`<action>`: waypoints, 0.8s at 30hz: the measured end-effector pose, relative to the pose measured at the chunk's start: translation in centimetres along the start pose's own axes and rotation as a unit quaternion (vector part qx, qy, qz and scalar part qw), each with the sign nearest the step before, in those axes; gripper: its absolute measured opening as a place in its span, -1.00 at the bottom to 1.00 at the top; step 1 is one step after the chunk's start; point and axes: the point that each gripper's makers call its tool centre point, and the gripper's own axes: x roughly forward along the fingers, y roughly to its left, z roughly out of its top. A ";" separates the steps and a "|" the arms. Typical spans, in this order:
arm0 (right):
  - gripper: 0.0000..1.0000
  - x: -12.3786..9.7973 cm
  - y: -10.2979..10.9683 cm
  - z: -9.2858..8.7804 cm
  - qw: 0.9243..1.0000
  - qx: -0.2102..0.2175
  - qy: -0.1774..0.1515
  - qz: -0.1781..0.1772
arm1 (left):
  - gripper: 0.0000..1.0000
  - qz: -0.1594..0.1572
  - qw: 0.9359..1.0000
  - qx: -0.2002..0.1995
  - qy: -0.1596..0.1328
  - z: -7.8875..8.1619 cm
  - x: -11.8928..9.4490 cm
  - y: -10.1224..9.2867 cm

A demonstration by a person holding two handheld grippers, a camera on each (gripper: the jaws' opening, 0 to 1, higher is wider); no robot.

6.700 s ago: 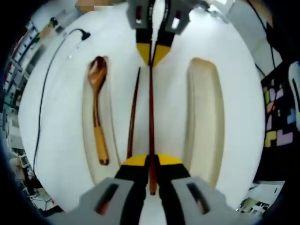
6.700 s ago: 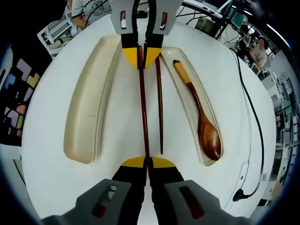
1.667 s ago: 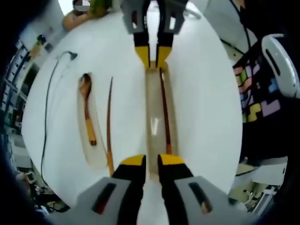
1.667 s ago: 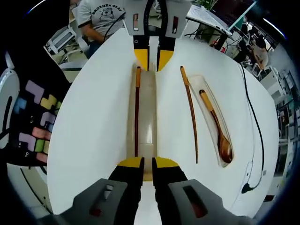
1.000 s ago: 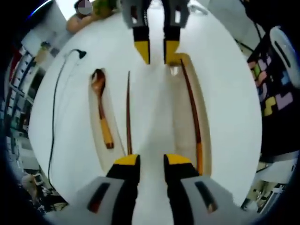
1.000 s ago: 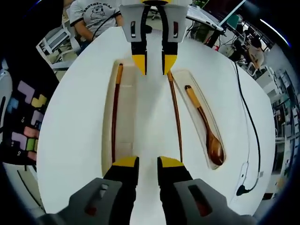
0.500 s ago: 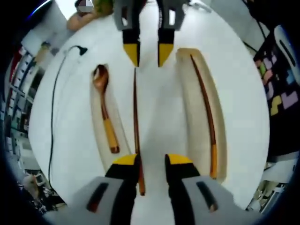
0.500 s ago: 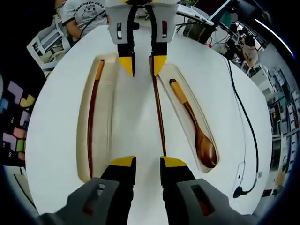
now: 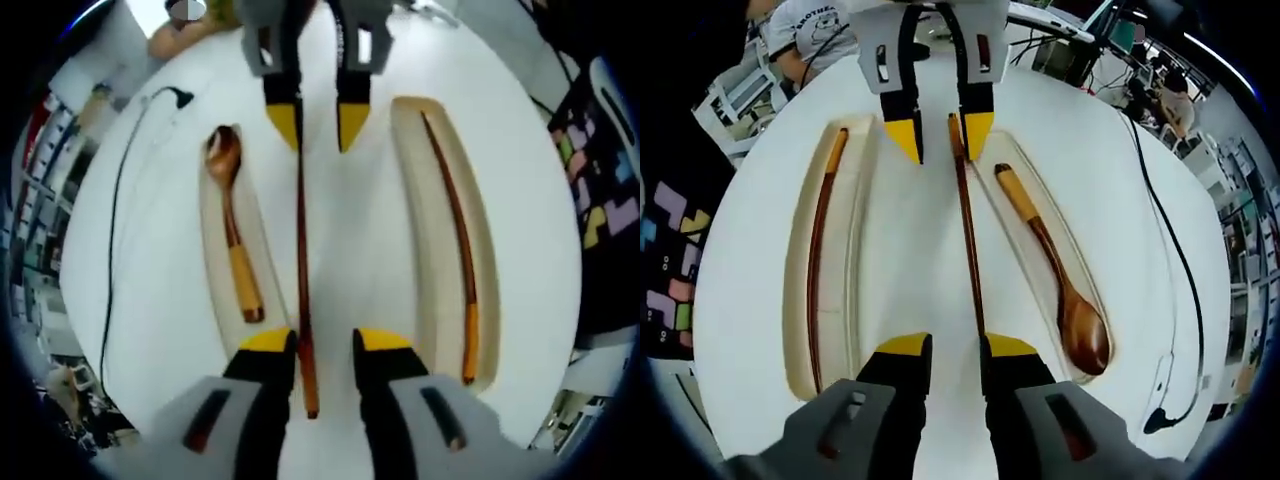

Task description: Arrange the utensils inside the cutlery case until each visible utensil rests in its matching compartment.

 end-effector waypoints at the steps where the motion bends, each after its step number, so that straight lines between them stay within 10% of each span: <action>1: -0.62 0.1 0.0 0.0 1.000 0.000 0.000 0.002 | -0.51 -0.001 1.000 -0.001 -0.001 0.0 0.0 0.0; 24: -0.70 0.2 -0.7 -0.3 0.999 -0.023 0.019 0.026 | -0.56 -0.037 0.998 -0.031 0.032 -1.6 -0.2 -1.0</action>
